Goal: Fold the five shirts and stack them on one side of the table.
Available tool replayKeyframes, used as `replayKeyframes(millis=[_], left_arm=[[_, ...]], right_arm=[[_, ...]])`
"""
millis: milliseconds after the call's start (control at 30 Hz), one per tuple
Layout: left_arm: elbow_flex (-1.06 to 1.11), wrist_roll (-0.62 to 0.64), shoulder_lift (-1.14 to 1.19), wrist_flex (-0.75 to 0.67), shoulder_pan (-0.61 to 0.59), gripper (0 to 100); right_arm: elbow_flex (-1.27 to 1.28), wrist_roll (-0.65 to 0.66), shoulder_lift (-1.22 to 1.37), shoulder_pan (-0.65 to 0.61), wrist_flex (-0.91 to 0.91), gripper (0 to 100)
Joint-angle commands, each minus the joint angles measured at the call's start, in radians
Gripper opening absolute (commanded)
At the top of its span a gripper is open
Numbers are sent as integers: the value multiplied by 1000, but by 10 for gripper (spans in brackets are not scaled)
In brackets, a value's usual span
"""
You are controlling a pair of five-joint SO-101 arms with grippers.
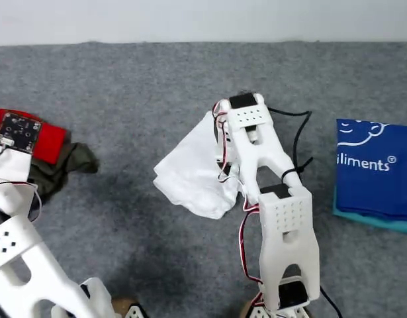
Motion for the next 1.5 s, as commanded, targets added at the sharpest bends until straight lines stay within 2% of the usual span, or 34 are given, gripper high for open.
replayKeyframes(millis=[0,333,500,1167,1467], left_arm=[[-13,-6,-17,-21,6,15],[-7,-6,-20,-20,0,15],[-5,-6,-18,-20,0,15],[-4,-5,-18,-17,5,15],[-4,-5,-18,-12,5,15]], right_arm=[[-87,158,-139,22,107,9],[-63,634,-453,280,111,9],[-63,789,-558,381,111,9],[-63,1073,-699,644,113,8],[-63,1105,-711,736,111,8]])
